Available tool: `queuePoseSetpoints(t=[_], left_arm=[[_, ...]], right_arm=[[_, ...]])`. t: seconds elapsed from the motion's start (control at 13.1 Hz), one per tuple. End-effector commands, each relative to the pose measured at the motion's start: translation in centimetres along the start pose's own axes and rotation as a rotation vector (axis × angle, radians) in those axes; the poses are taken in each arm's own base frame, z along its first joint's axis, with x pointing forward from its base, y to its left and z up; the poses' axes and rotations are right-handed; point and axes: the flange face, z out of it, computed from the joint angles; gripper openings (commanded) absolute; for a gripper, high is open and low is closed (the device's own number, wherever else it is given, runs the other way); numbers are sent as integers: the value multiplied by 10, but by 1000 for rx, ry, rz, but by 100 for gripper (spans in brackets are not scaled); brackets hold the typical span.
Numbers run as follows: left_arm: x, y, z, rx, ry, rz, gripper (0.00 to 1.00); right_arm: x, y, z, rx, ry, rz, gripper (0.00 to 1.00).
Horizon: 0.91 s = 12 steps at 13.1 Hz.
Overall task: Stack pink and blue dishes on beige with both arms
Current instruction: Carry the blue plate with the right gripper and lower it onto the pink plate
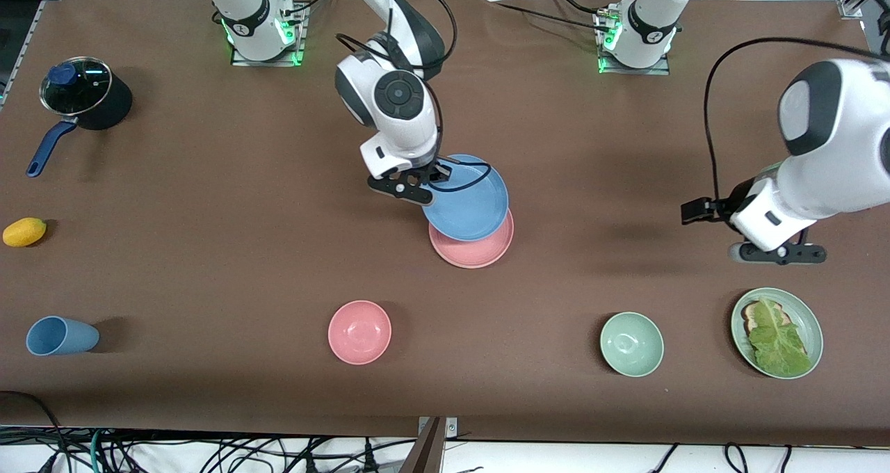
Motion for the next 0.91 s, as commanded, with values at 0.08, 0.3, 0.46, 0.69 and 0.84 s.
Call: queuePoseSetpoints(t=[0.08, 0.3, 0.46, 0.69, 0.84], left_arm=[[-32, -11, -57, 36, 43, 12, 100], [-55, -43, -89, 12, 56, -34, 100], [-79, -45, -90, 2, -49, -27, 100], [-82, -35, -88, 24, -91, -15, 100], [-82, -34, -96, 7, -74, -12, 100]], right_arm=[[5, -13, 32, 14, 31, 12, 0], [14, -23, 42, 21, 41, 13, 0], [19, -28, 45, 27, 46, 15, 0], [27, -26, 47, 23, 56, 24, 9], [31, -23, 46, 15, 69, 16, 28]])
